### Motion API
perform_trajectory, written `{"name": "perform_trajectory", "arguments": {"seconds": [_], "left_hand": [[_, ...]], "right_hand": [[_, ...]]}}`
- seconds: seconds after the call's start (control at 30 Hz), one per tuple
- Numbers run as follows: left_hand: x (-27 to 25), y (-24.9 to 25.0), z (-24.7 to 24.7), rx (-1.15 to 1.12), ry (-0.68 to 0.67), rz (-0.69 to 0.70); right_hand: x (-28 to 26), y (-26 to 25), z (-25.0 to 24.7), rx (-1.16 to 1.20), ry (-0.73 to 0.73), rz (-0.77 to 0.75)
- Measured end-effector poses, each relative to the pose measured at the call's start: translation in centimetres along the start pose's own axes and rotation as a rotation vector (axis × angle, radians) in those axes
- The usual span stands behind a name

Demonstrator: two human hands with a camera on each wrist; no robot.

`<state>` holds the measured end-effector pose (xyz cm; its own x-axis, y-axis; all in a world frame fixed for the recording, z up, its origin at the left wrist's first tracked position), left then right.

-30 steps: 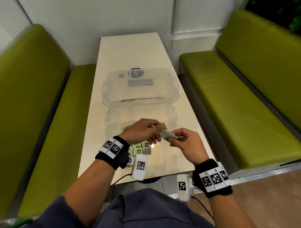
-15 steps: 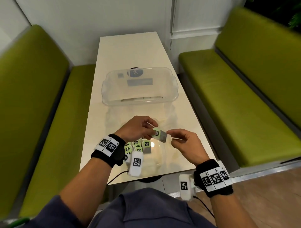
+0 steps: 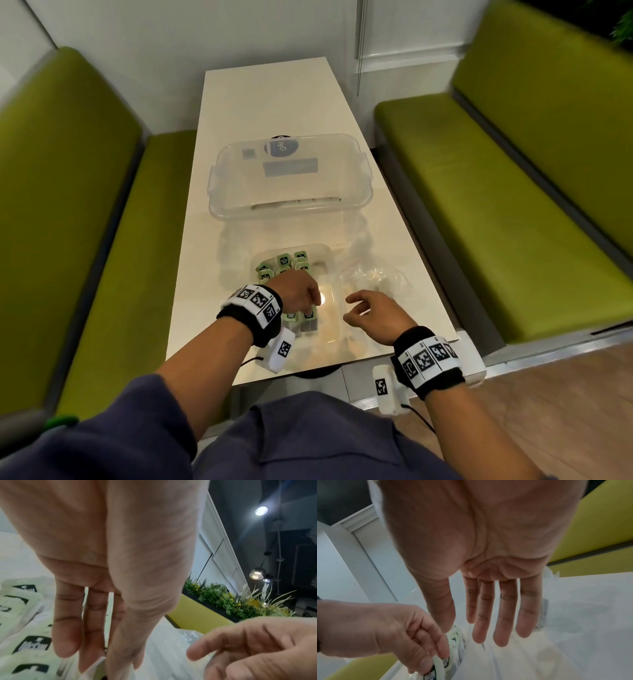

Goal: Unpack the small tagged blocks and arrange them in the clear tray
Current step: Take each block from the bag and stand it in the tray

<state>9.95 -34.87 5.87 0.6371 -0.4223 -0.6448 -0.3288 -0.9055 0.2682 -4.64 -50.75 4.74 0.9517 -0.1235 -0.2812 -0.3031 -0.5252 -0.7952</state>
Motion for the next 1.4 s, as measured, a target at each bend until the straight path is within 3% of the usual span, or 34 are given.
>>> {"name": "perform_trajectory", "arguments": {"seconds": [0.43, 0.57, 0.67, 0.73, 0.9, 1.0, 1.13, 1.4], "left_hand": [[0.4, -0.8, 0.0, 0.031, 0.145, 0.045], [-0.9, -1.6, -1.6, -0.025, 0.217, 0.039], [-2.3, -2.5, -2.6, -0.159, 0.303, 0.048], [-3.4, -3.3, -2.9, -0.278, 0.369, 0.041], [-5.7, -6.2, -2.3, -0.465, 0.428, 0.008], [-6.7, -7.9, -1.5, -0.631, 0.442, -0.028], [-7.7, -8.9, -0.2, -0.779, 0.422, -0.043], [-8.9, -7.5, 1.8, -0.810, 0.378, 0.003]], "right_hand": [[0.5, 0.1, -0.1, -0.008, 0.046, -0.015], [0.7, 0.0, -1.7, -0.001, 0.342, -0.087], [1.0, 0.1, -3.2, -0.126, 0.536, -0.104], [1.6, 0.7, -3.7, -0.238, 0.490, -0.029], [3.4, 3.1, -3.0, -0.409, 0.204, 0.214], [4.0, 4.2, -2.6, -0.431, 0.163, 0.256], [4.3, 5.2, -2.1, -0.331, 0.298, 0.240], [1.5, 5.6, -3.1, 0.180, 0.528, 0.075]]}}
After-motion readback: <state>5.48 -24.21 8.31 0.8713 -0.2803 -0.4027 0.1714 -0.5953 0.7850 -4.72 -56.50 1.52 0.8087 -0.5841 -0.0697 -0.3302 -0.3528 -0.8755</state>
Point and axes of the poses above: each hand's wrist, its own x-axis towards the middle knuckle, its own z-axis out of the palm, y = z × x, the point moved 1 cm from there along x, towards the middle knuckle, and after that the axes turned 13 degrees about -z, right-handed, at the moved point
